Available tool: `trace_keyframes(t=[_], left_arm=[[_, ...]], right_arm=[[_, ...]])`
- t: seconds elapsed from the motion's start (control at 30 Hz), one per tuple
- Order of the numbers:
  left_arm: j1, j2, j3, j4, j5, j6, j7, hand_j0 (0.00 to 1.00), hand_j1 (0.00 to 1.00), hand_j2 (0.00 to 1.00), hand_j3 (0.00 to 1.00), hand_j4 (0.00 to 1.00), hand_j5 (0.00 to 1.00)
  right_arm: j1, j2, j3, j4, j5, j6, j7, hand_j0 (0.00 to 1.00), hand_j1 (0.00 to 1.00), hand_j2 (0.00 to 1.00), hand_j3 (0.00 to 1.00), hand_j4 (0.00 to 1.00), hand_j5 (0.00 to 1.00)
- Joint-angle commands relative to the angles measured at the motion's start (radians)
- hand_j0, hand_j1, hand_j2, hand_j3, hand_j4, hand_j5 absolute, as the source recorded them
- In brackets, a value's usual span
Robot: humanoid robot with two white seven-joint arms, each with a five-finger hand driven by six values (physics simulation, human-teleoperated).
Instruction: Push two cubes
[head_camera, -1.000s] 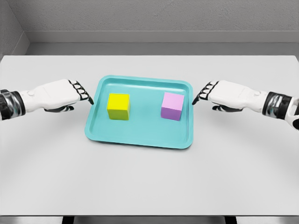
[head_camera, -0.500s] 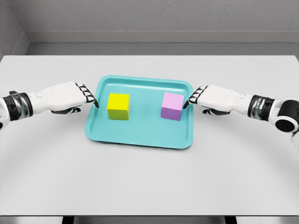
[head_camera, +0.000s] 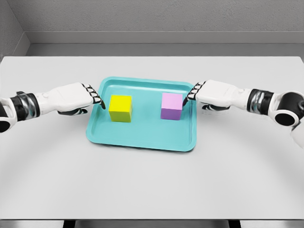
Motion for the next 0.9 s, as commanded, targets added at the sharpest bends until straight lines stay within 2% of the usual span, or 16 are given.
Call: trace_keyframes(t=[0.0, 0.23, 0.47, 0.57, 0.77, 0.87], left_arm=[[0.0, -0.009, 0.0, 0.004, 0.002, 0.002, -0.001, 0.68, 0.68, 0.68, 0.68, 0.68, 0.68], [-0.003, -0.03, 0.002, 0.001, 0.004, 0.002, -0.018, 0.68, 0.68, 0.68, 0.68, 0.68, 0.68], [-0.006, -0.043, 0.002, -0.007, 0.004, 0.002, -0.028, 0.68, 0.68, 0.68, 0.68, 0.68, 0.68], [-0.009, -0.055, 0.002, -0.005, 0.004, 0.002, -0.029, 0.68, 0.68, 0.68, 0.68, 0.68, 0.68], [-0.014, -0.066, 0.002, -0.007, 0.002, 0.002, -0.031, 0.68, 0.68, 0.68, 0.68, 0.68, 0.68], [-0.017, -0.073, 0.002, -0.007, 0.002, 0.002, -0.038, 0.68, 0.68, 0.68, 0.68, 0.68, 0.68]], right_arm=[[-0.002, -0.001, -0.001, 0.001, -0.003, 0.002, 0.021, 0.71, 0.71, 0.71, 0.71, 0.71, 0.71], [-0.032, 0.036, 0.006, 0.071, 0.047, 0.002, 0.035, 0.71, 0.71, 0.71, 0.71, 0.71, 0.71], [-0.055, 0.061, 0.032, 0.082, 0.087, 0.002, 0.043, 0.71, 0.71, 0.71, 0.71, 0.71, 0.71], [-0.091, 0.067, 0.092, 0.105, 0.093, 0.002, 0.044, 0.71, 0.71, 0.71, 0.71, 0.71, 0.71], [-0.089, 0.08, 0.093, 0.097, 0.1, 0.002, 0.044, 0.71, 0.71, 0.71, 0.71, 0.71, 0.71], [-0.089, 0.071, 0.092, 0.062, 0.097, 0.002, 0.063, 0.71, 0.71, 0.71, 0.71, 0.71, 0.71]])
